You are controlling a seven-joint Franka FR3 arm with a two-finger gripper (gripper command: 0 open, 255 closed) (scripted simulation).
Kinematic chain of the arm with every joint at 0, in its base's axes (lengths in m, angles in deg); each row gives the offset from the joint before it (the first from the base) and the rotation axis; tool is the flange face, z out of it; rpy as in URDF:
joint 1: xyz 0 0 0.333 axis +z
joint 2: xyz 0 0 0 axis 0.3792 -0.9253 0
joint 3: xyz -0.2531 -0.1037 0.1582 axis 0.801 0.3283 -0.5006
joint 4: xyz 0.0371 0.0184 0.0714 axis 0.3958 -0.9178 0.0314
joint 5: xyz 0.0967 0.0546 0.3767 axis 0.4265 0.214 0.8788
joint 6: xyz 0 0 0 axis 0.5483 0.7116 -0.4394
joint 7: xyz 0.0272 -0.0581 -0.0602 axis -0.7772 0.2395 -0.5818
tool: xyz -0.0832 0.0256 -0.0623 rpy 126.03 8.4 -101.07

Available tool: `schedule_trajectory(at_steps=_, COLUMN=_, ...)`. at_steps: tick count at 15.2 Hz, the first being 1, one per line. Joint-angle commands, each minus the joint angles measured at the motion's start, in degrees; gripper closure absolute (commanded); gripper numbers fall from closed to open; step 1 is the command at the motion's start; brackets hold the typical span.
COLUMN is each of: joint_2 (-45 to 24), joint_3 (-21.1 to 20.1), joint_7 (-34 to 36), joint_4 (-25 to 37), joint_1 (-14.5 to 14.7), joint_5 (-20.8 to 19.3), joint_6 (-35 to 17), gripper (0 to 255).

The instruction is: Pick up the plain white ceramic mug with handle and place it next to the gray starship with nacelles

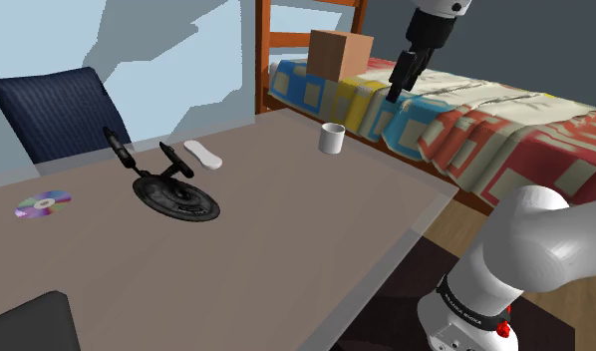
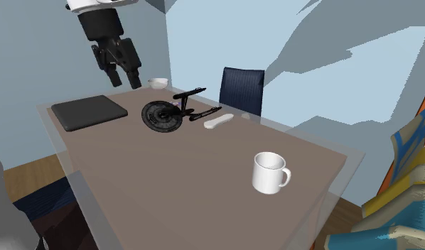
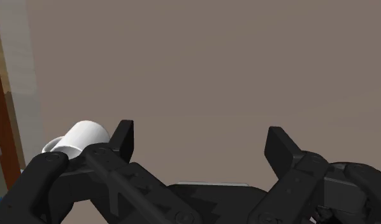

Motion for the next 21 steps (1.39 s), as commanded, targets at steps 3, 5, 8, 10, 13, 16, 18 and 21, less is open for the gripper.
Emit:
schedule_trajectory(at_steps=3, joint_2=-3.1, joint_3=1.83, joint_7=-1.72, joint_4=0.0, joint_1=-0.11, joint_5=-0.61, joint_6=-2.81, gripper=0)
schedule_trajectory(at_steps=5, joint_2=-6.44, joint_3=3.64, joint_7=-3.44, joint_4=0.3, joint_1=-0.14, joint_5=-1.08, joint_6=-5.55, gripper=0)
schedule_trajectory(at_steps=8, joint_2=-11.84, joint_3=6.3, joint_7=-6.09, joint_4=1.33, joint_1=-0.1, joint_5=-1.44, joint_6=-9.45, gripper=0)
schedule_trajectory(at_steps=10, joint_2=-15.67, joint_3=8.02, joint_7=-7.93, joint_4=2.4, joint_1=0.0, joint_5=-1.42, joint_6=-11.89, gripper=0)
schedule_trajectory(at_steps=13, joint_2=-21.74, joint_3=10.52, joint_7=-10.82, joint_4=4.57, joint_1=0.24, joint_5=-0.93, joint_6=-15.24, gripper=0)
schedule_trajectory(at_steps=16, joint_2=-28.13, joint_3=12.86, joint_7=-13.96, joint_4=7.4, joint_1=0.52, joint_5=0.21, joint_6=-18.15, gripper=0)
schedule_trajectory(at_steps=18, joint_2=-32.57, joint_3=14.29, joint_7=-16.2, joint_4=9.65, joint_1=0.65, joint_5=1.37, joint_6=-19.81, gripper=0)
schedule_trajectory(at_steps=21, joint_2=-39.45, joint_3=16.13, joint_7=-19.76, joint_4=13.59, joint_1=0.67, joint_5=3.68, joint_6=-21.82, gripper=0)
